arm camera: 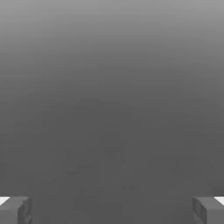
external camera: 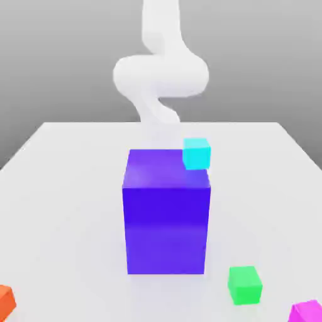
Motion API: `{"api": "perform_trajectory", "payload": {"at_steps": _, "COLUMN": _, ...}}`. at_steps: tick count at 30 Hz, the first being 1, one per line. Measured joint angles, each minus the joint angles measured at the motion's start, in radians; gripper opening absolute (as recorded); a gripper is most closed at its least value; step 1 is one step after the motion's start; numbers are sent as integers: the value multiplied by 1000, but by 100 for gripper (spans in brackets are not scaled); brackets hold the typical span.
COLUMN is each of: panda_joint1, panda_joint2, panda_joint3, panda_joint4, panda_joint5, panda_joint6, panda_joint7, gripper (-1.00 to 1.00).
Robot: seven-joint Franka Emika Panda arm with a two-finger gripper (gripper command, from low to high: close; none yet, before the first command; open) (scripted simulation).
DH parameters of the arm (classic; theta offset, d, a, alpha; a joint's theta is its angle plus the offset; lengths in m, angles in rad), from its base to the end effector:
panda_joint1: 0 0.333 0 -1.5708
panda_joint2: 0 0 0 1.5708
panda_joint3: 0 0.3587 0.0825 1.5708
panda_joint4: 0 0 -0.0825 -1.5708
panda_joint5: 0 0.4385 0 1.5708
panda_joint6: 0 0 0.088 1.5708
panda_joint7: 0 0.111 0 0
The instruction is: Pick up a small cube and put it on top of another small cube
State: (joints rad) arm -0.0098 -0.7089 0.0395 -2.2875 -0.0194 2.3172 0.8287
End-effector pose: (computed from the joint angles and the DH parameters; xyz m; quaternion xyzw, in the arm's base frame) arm 0.4079 0.0176 0.7150 -0.8605 0.3592 -0.3373 0.1294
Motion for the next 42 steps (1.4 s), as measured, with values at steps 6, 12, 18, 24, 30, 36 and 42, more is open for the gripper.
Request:
{"api": "perform_trajectory", "payload": {"at_steps": 6, "panda_joint1": -19, "panda_joint2": 222, "panda_joint3": 96, "panda_joint4": 30, "panda_joint5": -58, "panda_joint6": 43, "panda_joint7": 78, "gripper": 0}}
{"api": "perform_trajectory", "payload": {"at_steps": 12, "panda_joint1": -23, "panda_joint2": 440, "panda_joint3": 180, "panda_joint4": 60, "panda_joint5": -130, "panda_joint6": 83, "panda_joint7": 165, "gripper": 0}}
{"api": "perform_trajectory", "payload": {"at_steps": 18, "panda_joint1": 9, "panda_joint2": 659, "panda_joint3": 232, "panda_joint4": 90, "panda_joint5": -207, "panda_joint6": 123, "panda_joint7": 255, "gripper": 0}}
{"api": "perform_trajectory", "payload": {"at_steps": 24, "panda_joint1": 68, "panda_joint2": 873, "panda_joint3": 247, "panda_joint4": 119, "panda_joint5": -256, "panda_joint6": 166, "panda_joint7": 326, "gripper": 0}}
{"api": "perform_trajectory", "payload": {"at_steps": 30, "panda_joint1": 124, "panda_joint2": 1076, "panda_joint3": 266, "panda_joint4": 145, "panda_joint5": -263, "panda_joint6": 217, "panda_joint7": 369, "gripper": 0}}
{"api": "perform_trajectory", "payload": {"at_steps": 36, "panda_joint1": 186, "panda_joint2": 1284, "panda_joint3": 238, "panda_joint4": 185, "panda_joint5": -297, "panda_joint6": 324, "panda_joint7": 414, "gripper": 0}}
{"api": "perform_trajectory", "payload": {"at_steps": 42, "panda_joint1": 197, "panda_joint2": 1315, "panda_joint3": 225, "panda_joint4": 193, "panda_joint5": -307, "panda_joint6": 347, "panda_joint7": 422, "gripper": -100}}
